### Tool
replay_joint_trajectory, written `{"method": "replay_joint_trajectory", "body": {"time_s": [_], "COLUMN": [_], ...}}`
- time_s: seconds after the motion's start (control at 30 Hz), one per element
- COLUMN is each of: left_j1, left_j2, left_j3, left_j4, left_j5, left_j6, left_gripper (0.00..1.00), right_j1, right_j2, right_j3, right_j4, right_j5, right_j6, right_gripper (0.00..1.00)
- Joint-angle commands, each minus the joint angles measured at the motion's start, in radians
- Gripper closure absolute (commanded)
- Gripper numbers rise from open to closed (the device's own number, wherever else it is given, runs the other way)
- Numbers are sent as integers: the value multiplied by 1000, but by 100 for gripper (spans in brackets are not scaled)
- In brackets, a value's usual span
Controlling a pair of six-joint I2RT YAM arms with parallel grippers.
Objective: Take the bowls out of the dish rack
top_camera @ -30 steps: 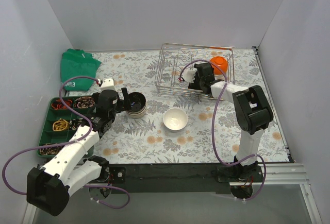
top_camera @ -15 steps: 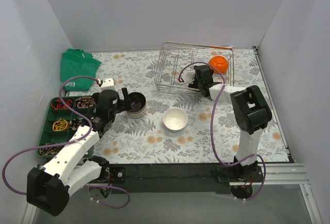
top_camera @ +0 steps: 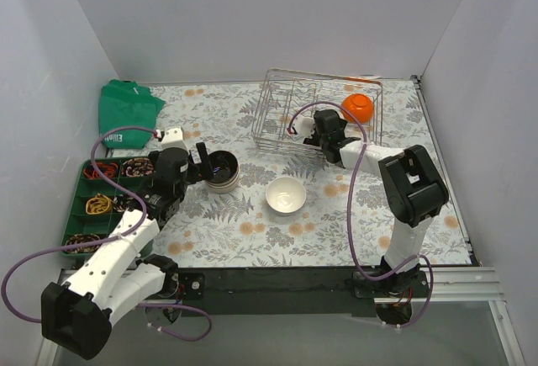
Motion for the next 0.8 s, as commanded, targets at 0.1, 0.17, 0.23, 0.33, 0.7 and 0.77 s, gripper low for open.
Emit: {"method": "replay_joint_trajectory", "body": {"time_s": [0.1,0.17,0.23,0.33,0.7,0.77], "left_j1": [-3,-3,-3,-3,-3,-3], "left_j2": [-44,-45,-48,-54,-71,-70], "left_j3": [-17,-17,-17,-17,-20,-17], "left_j4": [22,25,25,24,32,36], "left_j5": [2,4,8,8,37,46], "left_j6": [3,3,3,3,3,5], "left_gripper": [2,2,2,2,2,2], "right_j1": [0,2,2,-1,-9,-10], "right_j2": [-103,-120,-134,-154,-209,-238], "right_j3": [7,18,22,39,90,88], "right_j4": [6,6,6,4,-49,-62], "right_j5": [14,12,2,-21,-83,-103], "right_j6": [108,135,155,203,430,477], "right_gripper": [63,64,65,67,71,71]}}
